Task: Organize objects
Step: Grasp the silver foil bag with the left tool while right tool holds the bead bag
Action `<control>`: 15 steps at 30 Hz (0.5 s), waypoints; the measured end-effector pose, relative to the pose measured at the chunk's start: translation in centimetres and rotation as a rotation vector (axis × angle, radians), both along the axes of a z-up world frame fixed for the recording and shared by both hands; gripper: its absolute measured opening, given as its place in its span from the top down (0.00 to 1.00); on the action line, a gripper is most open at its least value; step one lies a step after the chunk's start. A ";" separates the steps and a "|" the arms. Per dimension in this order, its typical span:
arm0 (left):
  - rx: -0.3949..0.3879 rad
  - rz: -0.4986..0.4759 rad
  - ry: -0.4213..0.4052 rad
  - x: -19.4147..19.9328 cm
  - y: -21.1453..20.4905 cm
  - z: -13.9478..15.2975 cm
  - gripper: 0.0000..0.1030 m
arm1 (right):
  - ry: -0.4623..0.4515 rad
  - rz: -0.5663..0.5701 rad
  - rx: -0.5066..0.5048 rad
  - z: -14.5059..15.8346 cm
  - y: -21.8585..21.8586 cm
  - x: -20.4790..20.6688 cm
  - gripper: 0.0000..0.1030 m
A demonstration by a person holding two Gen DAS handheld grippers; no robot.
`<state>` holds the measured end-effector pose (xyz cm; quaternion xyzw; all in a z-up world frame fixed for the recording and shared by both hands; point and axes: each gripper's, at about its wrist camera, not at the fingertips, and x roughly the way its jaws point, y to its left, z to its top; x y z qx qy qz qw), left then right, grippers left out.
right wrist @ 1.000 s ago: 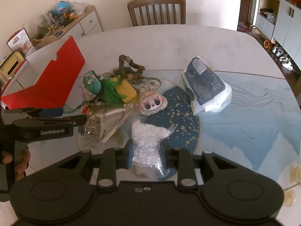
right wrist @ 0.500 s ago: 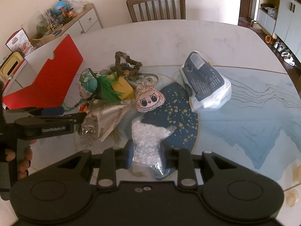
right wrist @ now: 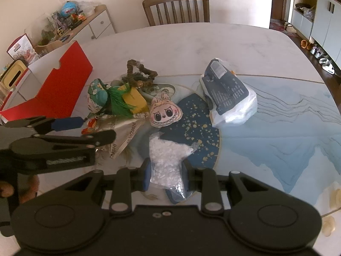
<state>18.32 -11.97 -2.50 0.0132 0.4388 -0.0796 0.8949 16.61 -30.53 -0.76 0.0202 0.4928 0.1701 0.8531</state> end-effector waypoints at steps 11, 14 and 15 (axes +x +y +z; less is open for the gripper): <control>0.034 0.064 0.053 2.2 -1.8 -1.7 0.18 | 0.021 0.001 -0.005 -0.7 -1.1 0.3 0.73; 0.053 0.070 0.053 2.5 -2.4 -2.1 0.12 | 0.025 0.004 -0.008 -0.9 -1.3 0.4 0.73; 0.067 0.065 0.053 2.6 -2.7 -2.3 0.10 | 0.027 0.004 -0.009 -1.0 -1.4 0.5 0.73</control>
